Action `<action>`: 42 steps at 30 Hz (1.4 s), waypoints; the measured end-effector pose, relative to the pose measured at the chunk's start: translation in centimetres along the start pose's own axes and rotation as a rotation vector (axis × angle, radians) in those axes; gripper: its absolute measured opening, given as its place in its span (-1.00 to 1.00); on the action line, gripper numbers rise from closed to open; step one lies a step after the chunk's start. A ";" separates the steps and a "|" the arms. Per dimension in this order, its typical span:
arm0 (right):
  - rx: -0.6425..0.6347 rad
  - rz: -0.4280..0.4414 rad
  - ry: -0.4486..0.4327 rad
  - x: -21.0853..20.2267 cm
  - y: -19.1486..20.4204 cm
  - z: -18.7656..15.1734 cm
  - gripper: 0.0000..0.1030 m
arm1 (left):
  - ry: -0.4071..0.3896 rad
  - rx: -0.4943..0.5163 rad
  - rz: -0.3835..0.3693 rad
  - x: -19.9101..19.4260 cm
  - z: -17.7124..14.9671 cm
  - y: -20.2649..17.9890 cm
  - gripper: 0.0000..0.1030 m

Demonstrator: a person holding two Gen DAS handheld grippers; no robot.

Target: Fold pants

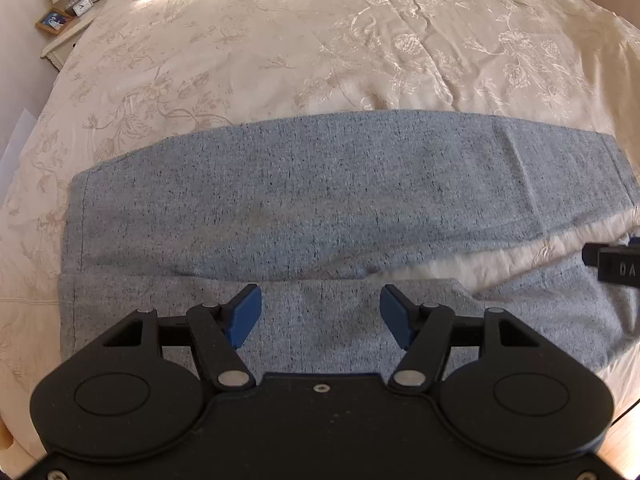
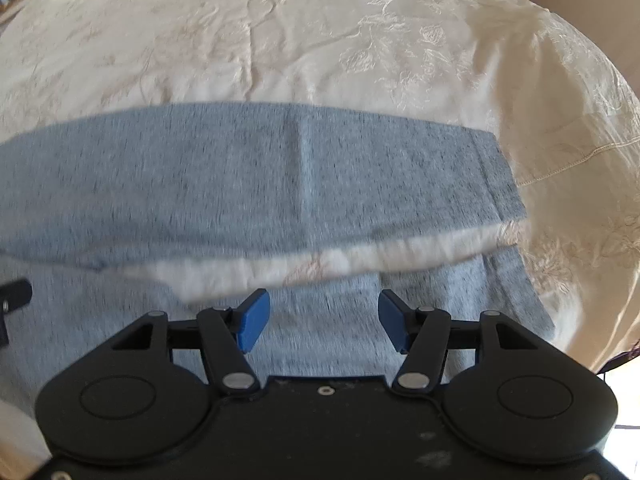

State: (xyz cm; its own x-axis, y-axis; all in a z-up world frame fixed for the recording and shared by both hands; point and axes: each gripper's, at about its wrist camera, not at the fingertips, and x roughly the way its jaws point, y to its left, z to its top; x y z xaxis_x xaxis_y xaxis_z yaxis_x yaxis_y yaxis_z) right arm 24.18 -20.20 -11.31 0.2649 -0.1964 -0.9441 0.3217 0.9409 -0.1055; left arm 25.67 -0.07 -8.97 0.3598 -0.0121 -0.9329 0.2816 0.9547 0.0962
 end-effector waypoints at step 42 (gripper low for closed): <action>-0.004 0.199 0.029 16.4 -1.0 11.2 -0.77 | 0.105 -0.091 0.065 14.4 4.2 -1.5 0.27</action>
State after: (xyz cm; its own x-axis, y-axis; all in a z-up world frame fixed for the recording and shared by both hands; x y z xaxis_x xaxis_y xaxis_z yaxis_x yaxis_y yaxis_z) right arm 38.40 -27.51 -23.21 0.2964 0.0011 -0.9550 0.2617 0.9616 0.0823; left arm 34.19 -2.88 -21.07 0.2780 0.0771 -0.9575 0.1776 0.9755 0.1301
